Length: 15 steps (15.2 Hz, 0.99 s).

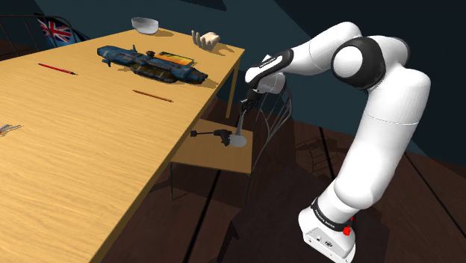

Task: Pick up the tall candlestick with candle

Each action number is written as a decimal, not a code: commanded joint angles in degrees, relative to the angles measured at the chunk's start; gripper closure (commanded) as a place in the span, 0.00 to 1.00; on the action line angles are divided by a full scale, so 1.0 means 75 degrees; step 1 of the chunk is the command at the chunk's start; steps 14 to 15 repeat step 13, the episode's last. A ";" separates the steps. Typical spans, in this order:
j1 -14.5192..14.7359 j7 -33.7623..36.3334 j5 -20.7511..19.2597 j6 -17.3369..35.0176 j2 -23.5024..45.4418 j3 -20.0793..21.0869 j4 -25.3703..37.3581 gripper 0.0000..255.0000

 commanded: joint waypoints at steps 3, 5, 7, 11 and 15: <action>0.0051 0.0183 -0.0196 -0.0326 -0.0244 -0.0077 0.0109 1.00; 0.0071 0.0269 -0.0292 -0.0493 -0.0374 -0.0111 0.0157 1.00; 0.0089 0.0352 -0.0385 -0.0662 -0.0499 -0.0141 0.0212 1.00; 0.0117 0.0509 -0.0557 -0.1007 -0.0733 -0.0192 0.0343 1.00; 0.0117 0.0515 -0.0563 -0.1020 -0.0742 -0.0193 0.0348 1.00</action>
